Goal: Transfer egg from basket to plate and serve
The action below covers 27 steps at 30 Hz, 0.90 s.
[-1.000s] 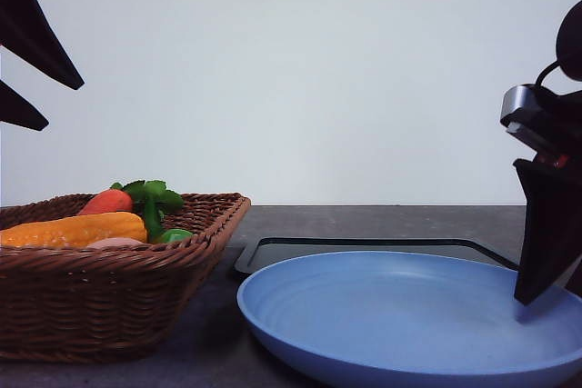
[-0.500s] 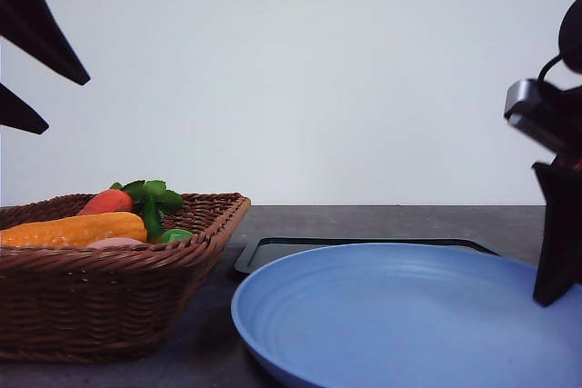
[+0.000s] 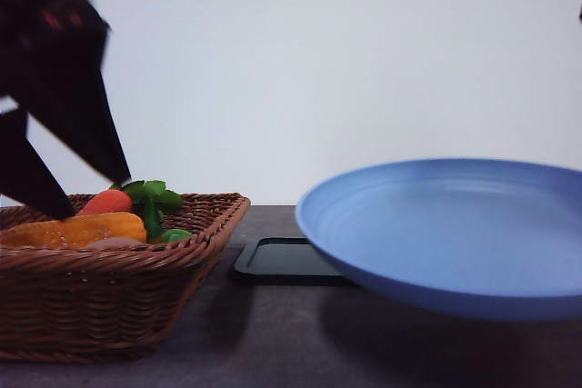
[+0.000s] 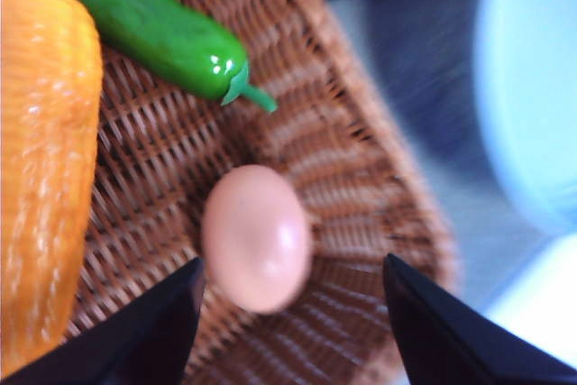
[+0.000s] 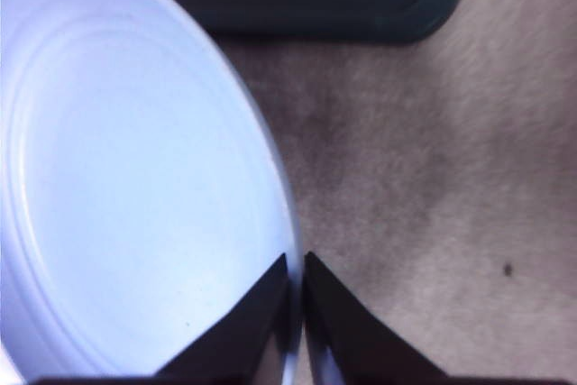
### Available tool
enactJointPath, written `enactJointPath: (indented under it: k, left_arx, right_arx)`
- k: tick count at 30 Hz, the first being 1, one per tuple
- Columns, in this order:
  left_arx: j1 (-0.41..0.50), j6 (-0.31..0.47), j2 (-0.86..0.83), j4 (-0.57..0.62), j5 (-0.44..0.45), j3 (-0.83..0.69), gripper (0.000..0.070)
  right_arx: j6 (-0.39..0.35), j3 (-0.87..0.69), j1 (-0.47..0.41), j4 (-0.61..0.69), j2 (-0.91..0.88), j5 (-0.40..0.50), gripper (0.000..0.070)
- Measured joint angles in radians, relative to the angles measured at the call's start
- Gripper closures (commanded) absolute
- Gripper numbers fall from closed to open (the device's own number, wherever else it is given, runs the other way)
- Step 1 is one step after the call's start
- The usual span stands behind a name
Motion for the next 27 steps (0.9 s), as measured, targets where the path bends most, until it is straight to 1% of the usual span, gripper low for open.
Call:
enactJointPath:
  k: [2,4,11,15,17,19,24,26,27]
  left_arx:
    - [-0.027,0.015,0.041,0.019,-0.056,0.003,0.0290]
    - [-0.039,0.030,0.081,0.030,-0.074,0.005,0.0290]
    - [-0.055,0.062,0.184,0.086,-0.081,0.006,0.0290]
    - [-0.057,0.071,0.206,0.091,-0.081,0.007,0.0293]
    - [-0.057,0.076,0.210,0.090,-0.081,0.007,0.0305]
    - [-0.057,0.079,0.211,0.090,-0.081,0.007,0.0346]
    - [-0.057,0.081,0.211,0.091,-0.081,0.007,0.0483]
    - [-0.057,0.081,0.211,0.091,-0.080,0.007,0.0512]
    - [-0.057,0.082,0.211,0.088,-0.080,0.008,0.0514]
  right_arx:
    - [0.001,0.000,-0.003,-0.005,-0.021,0.000,0.0700]
    - [0.001,0.000,-0.004,-0.005,-0.032,0.000,0.0700]
    - [0.001,0.000,-0.004,-0.006,-0.039,0.002,0.0700]
    - [0.002,0.000,-0.004,-0.006,-0.039,0.003,0.0700]
    - [0.001,0.000,-0.004,-0.006,-0.039,0.003,0.0700]
    - [0.002,0.000,-0.004,-0.005,-0.039,0.003,0.0700]
    - [0.001,0.000,-0.004,-0.001,-0.039,0.003,0.0700]
    - [0.001,0.000,-0.004,-0.001,-0.039,0.003,0.0700]
    - [0.002,0.000,-0.004,-0.001,-0.039,0.003,0.0700]
